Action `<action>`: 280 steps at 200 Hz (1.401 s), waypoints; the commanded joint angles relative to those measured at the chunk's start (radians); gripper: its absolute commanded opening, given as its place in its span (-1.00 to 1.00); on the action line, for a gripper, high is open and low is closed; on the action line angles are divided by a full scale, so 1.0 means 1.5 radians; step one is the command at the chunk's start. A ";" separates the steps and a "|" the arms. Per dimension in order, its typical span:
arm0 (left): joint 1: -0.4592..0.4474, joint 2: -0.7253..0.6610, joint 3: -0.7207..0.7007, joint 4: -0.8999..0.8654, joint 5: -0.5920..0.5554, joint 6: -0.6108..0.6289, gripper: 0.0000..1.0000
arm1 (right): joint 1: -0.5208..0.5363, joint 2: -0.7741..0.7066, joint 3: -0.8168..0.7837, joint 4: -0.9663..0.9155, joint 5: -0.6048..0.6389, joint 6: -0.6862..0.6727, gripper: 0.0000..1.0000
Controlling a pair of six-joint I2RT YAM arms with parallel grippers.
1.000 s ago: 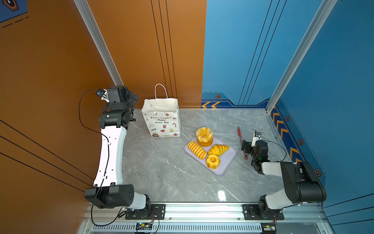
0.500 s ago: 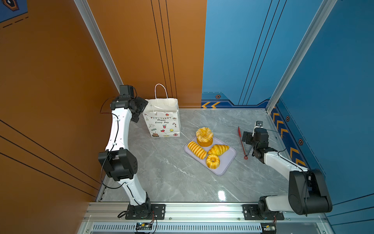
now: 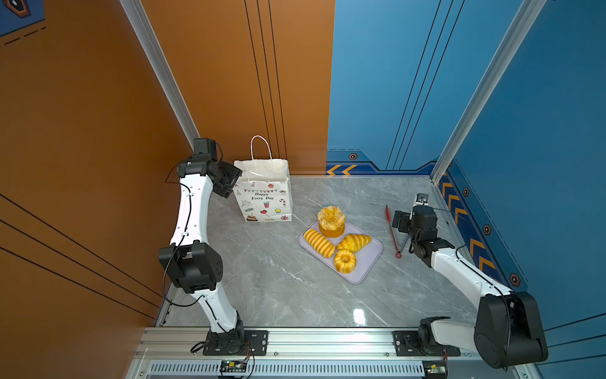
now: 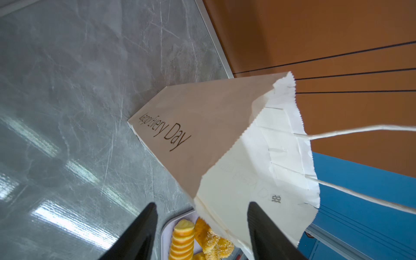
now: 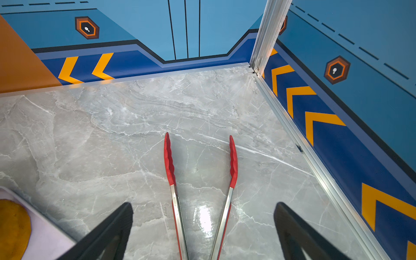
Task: Pack bread into a paper bag
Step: Pick up the paper bag from the center of the board.
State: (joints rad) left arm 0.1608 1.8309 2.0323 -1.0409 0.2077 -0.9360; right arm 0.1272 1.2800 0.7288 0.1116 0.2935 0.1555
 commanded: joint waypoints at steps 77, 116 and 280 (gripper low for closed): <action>-0.005 0.039 0.046 -0.042 0.004 -0.003 -0.02 | 0.025 -0.009 0.032 -0.029 0.011 0.020 1.00; -0.006 0.072 0.079 -0.045 0.001 -0.011 -0.01 | 0.033 -0.020 0.030 -0.032 0.009 0.022 1.00; 0.050 0.039 0.110 -0.182 0.140 0.095 -1.00 | 0.040 -0.006 0.056 -0.062 0.025 0.020 1.00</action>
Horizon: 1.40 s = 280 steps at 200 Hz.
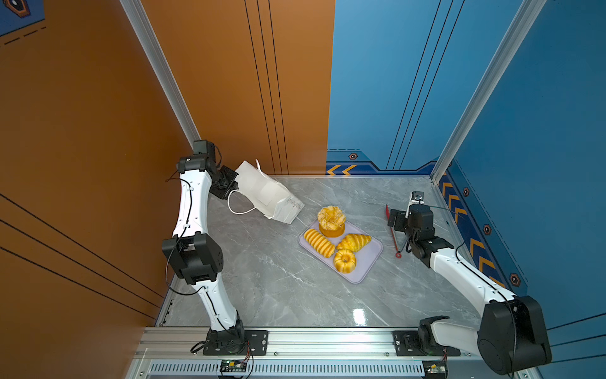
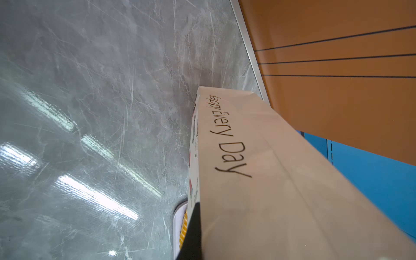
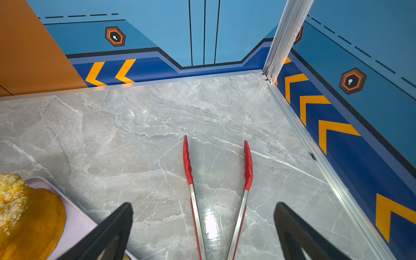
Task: Pack bread into a paper bag
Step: Pick up the paper bag from the center of the board, then place the paper bag at the center of the board.
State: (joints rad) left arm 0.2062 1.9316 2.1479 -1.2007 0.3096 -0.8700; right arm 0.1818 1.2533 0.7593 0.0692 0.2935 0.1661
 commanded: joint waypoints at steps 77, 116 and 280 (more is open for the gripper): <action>0.044 -0.024 0.167 -0.244 0.041 0.083 -1.00 | 0.003 0.028 0.078 -0.073 0.022 0.013 1.00; 0.042 0.013 0.250 -0.360 0.015 0.126 -1.00 | 0.005 0.053 0.093 -0.076 0.012 0.020 1.00; 0.023 0.023 0.143 -0.383 -0.065 0.121 -1.00 | 0.007 0.078 0.122 -0.103 0.019 0.041 1.00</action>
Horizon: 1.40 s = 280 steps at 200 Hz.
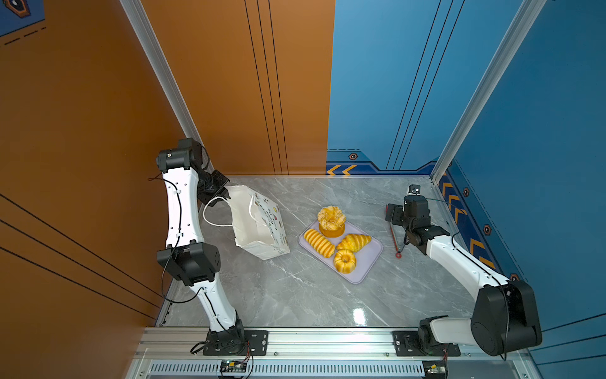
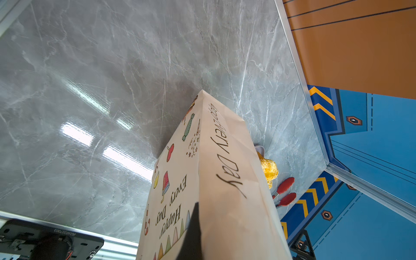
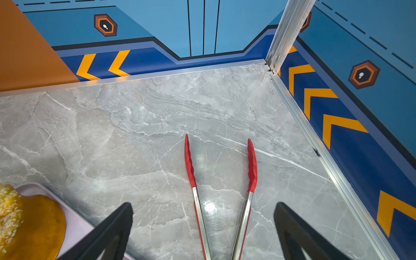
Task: Pack bread into a paper bag
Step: Place the paper bag at the center of the board.
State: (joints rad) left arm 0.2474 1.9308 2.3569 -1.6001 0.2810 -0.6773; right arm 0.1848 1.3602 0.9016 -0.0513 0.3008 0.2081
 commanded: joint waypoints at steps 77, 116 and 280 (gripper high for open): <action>-0.002 0.127 0.100 -0.116 -0.085 -0.021 -1.00 | 0.005 0.024 0.051 -0.063 0.013 0.005 1.00; 0.003 0.145 0.120 -0.116 -0.071 -0.011 -1.00 | 0.005 0.017 0.032 -0.073 0.015 0.008 1.00; 0.005 0.147 0.126 -0.115 -0.032 0.007 -1.00 | -0.081 0.291 0.152 -0.321 -0.061 0.102 1.00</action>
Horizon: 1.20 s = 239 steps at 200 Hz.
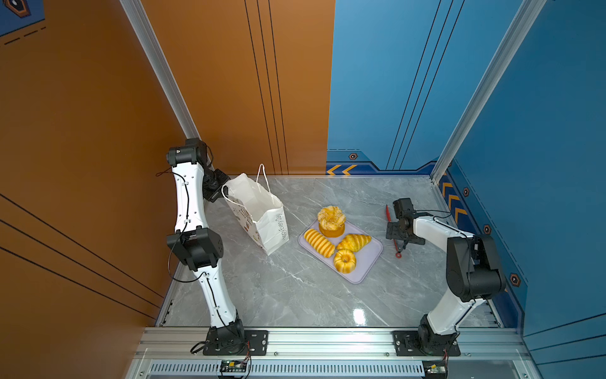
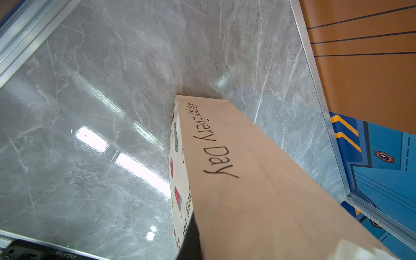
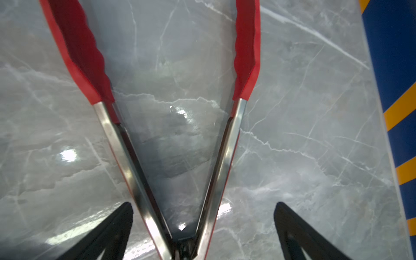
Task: Pack bread into a paper bag
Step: Place the paper bag at the center of the board, then pick up the clamp from the center of the board.
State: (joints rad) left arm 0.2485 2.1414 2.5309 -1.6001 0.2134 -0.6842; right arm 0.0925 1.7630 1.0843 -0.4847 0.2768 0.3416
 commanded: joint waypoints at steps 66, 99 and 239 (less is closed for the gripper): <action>-0.003 0.014 0.009 -0.116 0.024 0.012 -1.00 | -0.029 0.070 0.080 -0.036 -0.068 0.000 1.00; -0.004 0.014 0.010 -0.116 0.024 0.013 -1.00 | -0.030 0.097 0.104 -0.043 -0.081 0.002 1.00; 0.003 0.010 0.009 -0.115 0.040 0.015 -1.00 | -0.043 0.113 0.118 -0.067 -0.095 -0.007 0.20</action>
State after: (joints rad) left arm 0.2485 2.1418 2.5309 -1.6001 0.2455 -0.6765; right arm 0.0235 1.9301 1.2682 -0.5472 0.1581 0.3374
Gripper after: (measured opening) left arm 0.052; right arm 0.651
